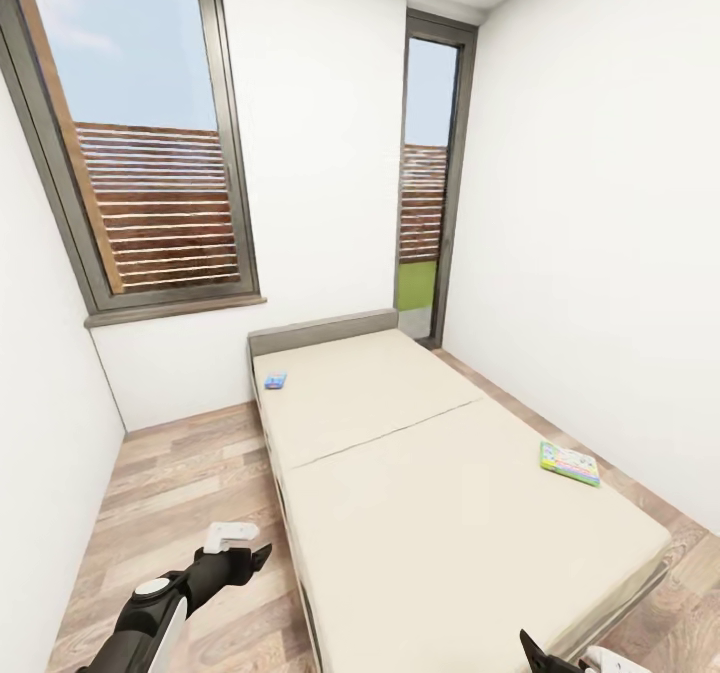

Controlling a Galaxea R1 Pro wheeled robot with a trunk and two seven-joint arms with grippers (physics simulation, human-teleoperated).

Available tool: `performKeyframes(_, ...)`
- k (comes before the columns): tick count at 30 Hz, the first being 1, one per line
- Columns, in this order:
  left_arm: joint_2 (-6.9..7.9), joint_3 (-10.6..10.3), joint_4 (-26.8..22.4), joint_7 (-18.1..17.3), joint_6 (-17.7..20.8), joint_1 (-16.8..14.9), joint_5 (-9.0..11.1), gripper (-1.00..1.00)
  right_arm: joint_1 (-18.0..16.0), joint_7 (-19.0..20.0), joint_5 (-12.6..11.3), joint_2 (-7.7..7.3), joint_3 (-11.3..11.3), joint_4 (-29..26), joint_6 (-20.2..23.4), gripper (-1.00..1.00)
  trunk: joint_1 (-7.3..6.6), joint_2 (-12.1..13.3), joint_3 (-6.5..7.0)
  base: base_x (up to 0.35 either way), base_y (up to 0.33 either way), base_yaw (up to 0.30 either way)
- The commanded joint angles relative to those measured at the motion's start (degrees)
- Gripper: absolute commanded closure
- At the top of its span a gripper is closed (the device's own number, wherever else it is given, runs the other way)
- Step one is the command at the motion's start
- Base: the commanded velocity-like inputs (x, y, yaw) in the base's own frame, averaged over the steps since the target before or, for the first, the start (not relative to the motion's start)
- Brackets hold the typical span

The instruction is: Put all the toys in the child's room - the three board games (two on the bed and one on the table), the two jigsaw puzzles on the table, and the tennis ball on the table - inside the toy box on the table in the child's room.

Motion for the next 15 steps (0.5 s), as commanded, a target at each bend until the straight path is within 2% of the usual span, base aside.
performKeyframes(1,-0.01,0.11,-0.07,-0.33,0.37,-0.03,0.03,-1.00,-0.02,0.26,-0.47,0.06,-0.17,-0.11,0.44,-1.00,0.03,-0.10,-0.10,0.005,0.141,-0.022)
performKeyframes(6,-0.01,0.11,-0.08,-0.31,0.37,-0.03,0.01,-1.00,-0.03,0.25,-0.51,0.06,-0.17,-0.02,0.43,-1.00,0.03,-0.10,-0.07,0.040,0.177,-0.100)
performKeyframes(15,-0.01,0.11,-0.08,-0.46,0.30,-0.03,0.06,-1.00,-0.02,0.23,-0.54,0.06,-0.17,0.13,0.43,-1.00,0.03,-0.10,0.19,0.016,0.043,-0.231)
